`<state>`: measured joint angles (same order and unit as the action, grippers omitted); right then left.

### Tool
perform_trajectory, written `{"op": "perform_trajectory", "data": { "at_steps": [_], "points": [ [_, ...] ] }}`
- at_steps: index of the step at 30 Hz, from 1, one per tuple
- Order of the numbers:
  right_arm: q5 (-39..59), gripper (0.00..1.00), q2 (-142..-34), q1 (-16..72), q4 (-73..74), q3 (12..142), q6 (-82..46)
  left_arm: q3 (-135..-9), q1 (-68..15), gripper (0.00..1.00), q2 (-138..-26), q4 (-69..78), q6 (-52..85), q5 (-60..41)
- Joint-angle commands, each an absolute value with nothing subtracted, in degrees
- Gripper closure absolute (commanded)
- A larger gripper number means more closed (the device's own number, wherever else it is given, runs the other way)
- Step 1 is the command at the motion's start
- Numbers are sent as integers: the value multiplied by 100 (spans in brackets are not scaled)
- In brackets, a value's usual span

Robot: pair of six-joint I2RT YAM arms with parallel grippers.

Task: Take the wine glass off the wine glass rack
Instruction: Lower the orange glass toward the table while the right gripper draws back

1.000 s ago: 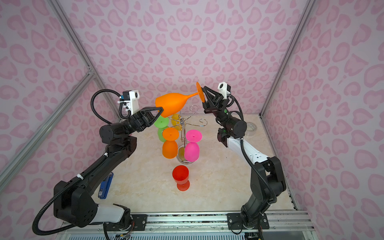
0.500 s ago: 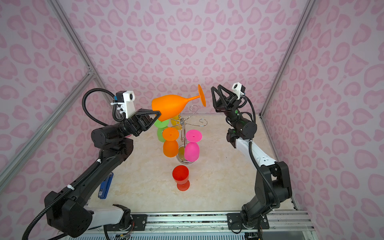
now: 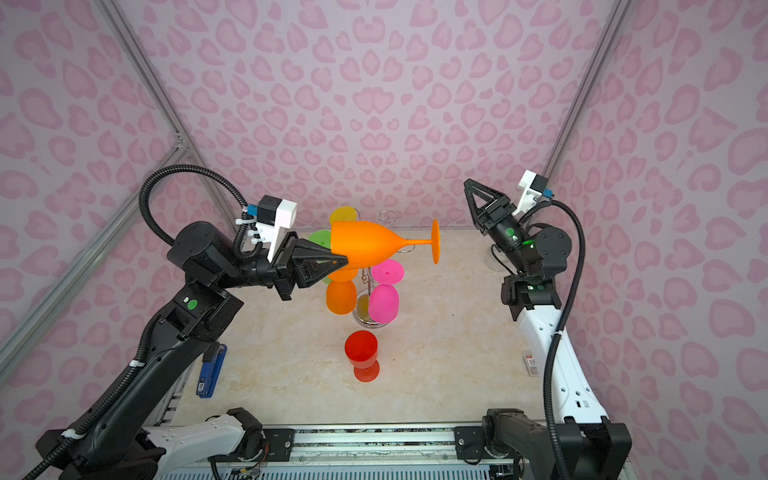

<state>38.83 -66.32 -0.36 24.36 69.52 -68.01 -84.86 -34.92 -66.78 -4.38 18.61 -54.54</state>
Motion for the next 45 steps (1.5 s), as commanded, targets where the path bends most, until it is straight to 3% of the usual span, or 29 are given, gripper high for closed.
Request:
{"op": "perform_trajectory", "data": {
  "at_steps": [1,9,20,29,45],
  "points": [
    [3043,49,-6350,-200,-601,7160,-4396,-8842,-3796,98,-6820,-2830,18,-4678],
    [2732,48,-5947,-1061,-844,6599,-4350,-9765,-5143,99,-7691,-4939,-1263,-2201],
    [2886,48,-5915,-1335,-596,6202,-4544,-10827,-6630,99,-9273,-6636,-1548,304],
    [3014,48,-5906,-1419,-394,5924,-4644,-11380,-6996,99,-10409,-7075,-1564,509],
    [3137,48,-6047,-1468,-142,5757,-4772,-11153,-6931,99,-11205,-6674,-1461,39]
  ]
}}
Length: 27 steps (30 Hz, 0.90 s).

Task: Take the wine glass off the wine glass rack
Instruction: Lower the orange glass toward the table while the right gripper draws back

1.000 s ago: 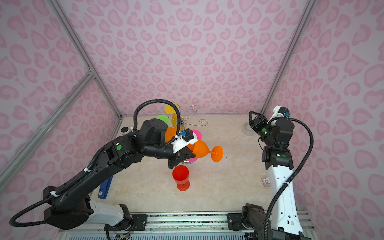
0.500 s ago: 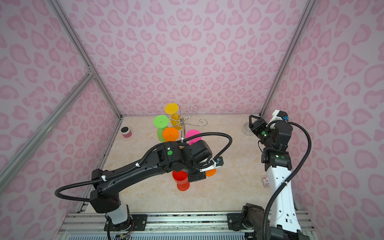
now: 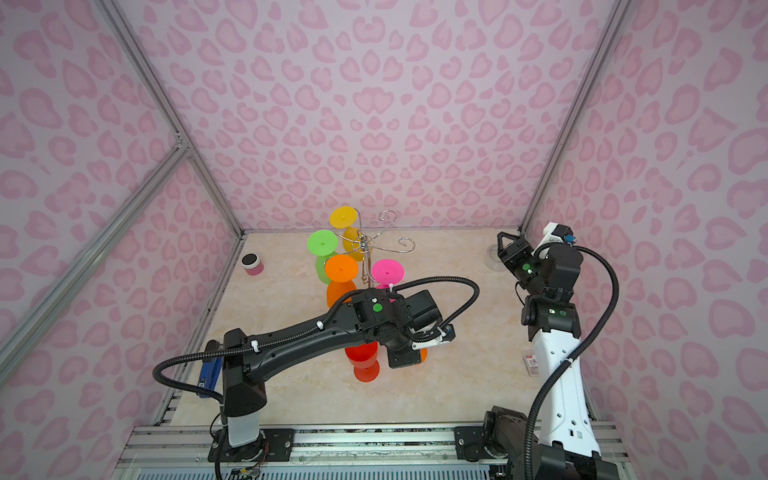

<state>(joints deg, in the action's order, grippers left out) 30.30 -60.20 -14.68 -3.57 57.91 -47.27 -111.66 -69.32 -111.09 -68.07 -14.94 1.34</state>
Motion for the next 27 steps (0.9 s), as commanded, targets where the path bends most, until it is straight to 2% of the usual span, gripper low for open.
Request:
{"op": "perform_trajectory", "data": {
  "at_steps": [1,18,25,27],
  "points": [
    [3136,48,-6047,-1468,-140,5746,-4766,-11153,-6935,99,-11238,-6688,-1461,56],
    [3183,48,-6047,-1475,-21,5695,-4851,-11136,-6926,99,-11505,-6715,-1385,-41],
    [3173,48,-6047,-1477,-44,5686,-4836,-11142,-6921,92,-11533,-6749,-1358,-107],
    [3185,48,-6056,-1477,-35,5695,-4847,-11145,-6926,86,-11548,-6783,-1343,-92]
  ]
}}
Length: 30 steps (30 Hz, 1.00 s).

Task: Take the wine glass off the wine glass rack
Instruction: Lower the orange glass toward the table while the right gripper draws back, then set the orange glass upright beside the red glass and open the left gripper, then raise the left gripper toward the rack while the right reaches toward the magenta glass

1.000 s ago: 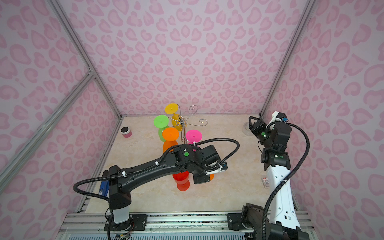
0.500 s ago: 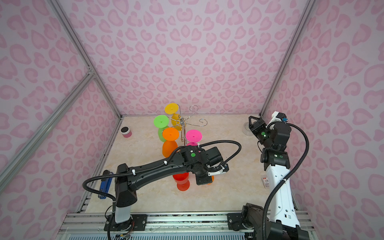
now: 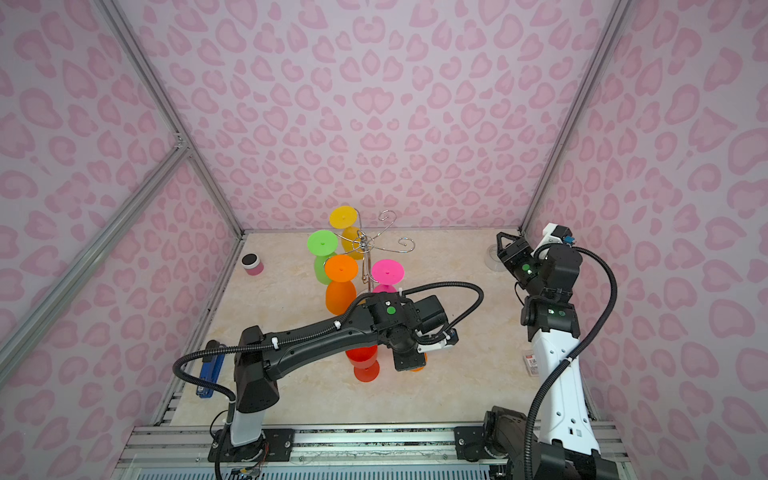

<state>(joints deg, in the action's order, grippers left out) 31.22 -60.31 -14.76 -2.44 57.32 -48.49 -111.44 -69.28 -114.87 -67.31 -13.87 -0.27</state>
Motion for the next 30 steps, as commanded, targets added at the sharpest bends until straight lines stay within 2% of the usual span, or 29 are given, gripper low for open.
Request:
{"op": "perform_trajectory", "data": {
  "at_steps": [1,8,9,14,20,25,30],
  "points": [
    [3182,48,-6064,-1483,-35,5695,-4845,-11145,-6926,84,-11549,-6793,-1336,-96],
    [3200,48,-6091,-1477,0,5724,-4878,-11260,-6925,65,-11490,-6853,-1320,-85],
    [3199,48,-6091,-1477,0,5730,-4878,-11305,-6925,57,-11478,-6879,-1306,-60],
    [3208,48,-6083,-1477,-4,5733,-4885,-11608,-6935,38,-11170,-6904,-1269,-52],
    [3251,48,-6032,-1477,-18,5774,-4895,-11773,-6925,34,-10143,-6334,-1126,-199],
    [3417,48,-5903,-1367,-69,5888,-4878,-11209,-6726,34,-8901,-5161,-600,-162],
    [3204,48,-5901,-320,-853,6467,-4211,-10054,-6132,32,-7536,-3729,-102,621]
  ]
}}
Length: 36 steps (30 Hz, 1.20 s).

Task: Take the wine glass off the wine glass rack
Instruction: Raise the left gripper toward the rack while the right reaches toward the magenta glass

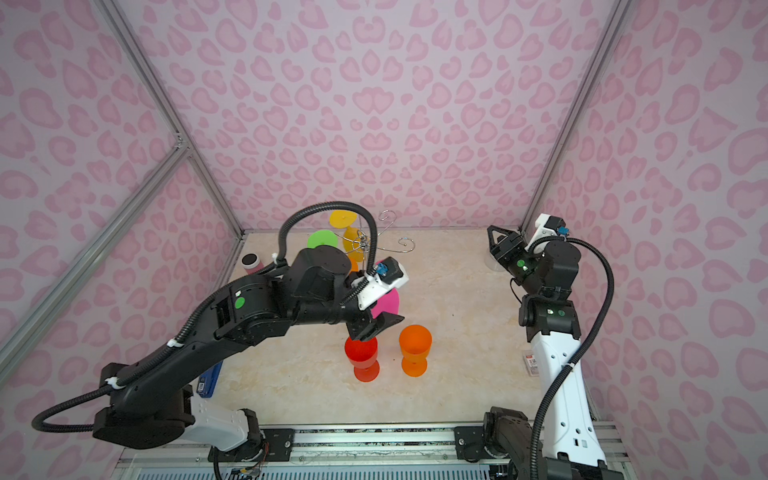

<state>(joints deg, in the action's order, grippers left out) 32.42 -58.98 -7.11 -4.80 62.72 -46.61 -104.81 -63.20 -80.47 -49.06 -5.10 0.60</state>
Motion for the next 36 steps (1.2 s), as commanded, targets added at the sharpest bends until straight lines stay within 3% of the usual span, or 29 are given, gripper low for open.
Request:
{"op": "perform_trajectory", "data": {
  "at_steps": [1,6,15,27,36],
  "points": [
    [3166,48,-5930,-83,-963,6566,-4124,-9821,-6029,30,-7298,-3495,-59,763],
    [3073,48,-6191,1040,-1377,6891,-3780,-8865,-5404,22,-6142,-2547,191,1319],
    [2975,48,-6630,2200,-1801,6952,-3613,-8132,-4941,22,-5272,-1998,242,1899],
    [2923,52,-6789,2669,-1649,6791,-3836,-7956,-4744,23,-5306,-1903,290,1756],
    [3183,60,-6781,2698,-1271,6680,-4163,-7951,-4668,23,-5330,-1899,325,1662]
  ]
}}
